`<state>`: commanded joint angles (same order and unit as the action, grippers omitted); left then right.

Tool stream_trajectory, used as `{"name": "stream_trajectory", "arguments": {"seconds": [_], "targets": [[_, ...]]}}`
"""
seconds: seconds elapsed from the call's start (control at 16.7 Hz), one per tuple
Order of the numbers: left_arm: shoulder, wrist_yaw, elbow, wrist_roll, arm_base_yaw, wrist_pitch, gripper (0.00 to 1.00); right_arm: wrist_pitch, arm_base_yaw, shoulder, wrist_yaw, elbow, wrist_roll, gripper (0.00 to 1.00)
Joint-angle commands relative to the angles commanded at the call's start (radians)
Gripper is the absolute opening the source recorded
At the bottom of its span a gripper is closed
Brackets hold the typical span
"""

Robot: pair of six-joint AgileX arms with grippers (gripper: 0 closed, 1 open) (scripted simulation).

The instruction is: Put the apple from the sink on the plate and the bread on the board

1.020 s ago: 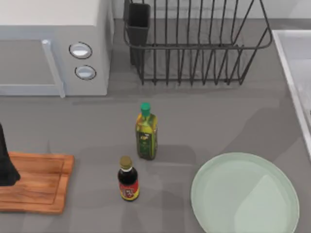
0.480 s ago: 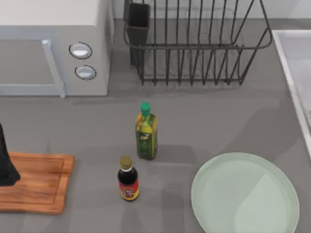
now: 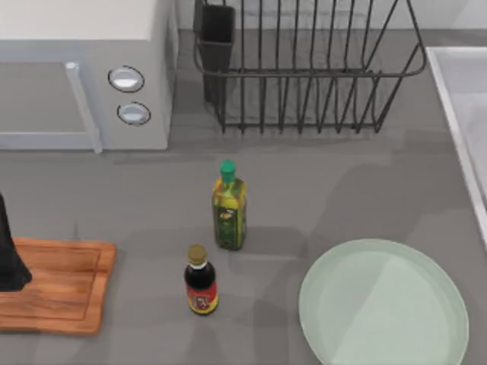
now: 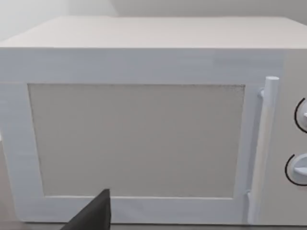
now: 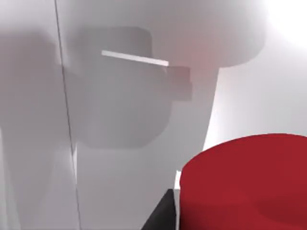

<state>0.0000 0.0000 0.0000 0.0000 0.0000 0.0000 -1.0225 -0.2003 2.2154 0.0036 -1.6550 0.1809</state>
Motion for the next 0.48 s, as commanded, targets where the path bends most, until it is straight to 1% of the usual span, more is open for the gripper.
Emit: {"name": "stream_trajectory", "arguments": {"seconds": [0.18,0.48], "targets": [[0.000,0.000,0.000,0.000,0.000,0.000,1.00,-0.061,0.000,-0.041,0.000,-0.035,0.000,0.00],[0.000,0.000,0.000,0.000,0.000,0.000,1.00,-0.061,0.014,-0.050,-0.001,-0.031,-0.014,0.00]]}}
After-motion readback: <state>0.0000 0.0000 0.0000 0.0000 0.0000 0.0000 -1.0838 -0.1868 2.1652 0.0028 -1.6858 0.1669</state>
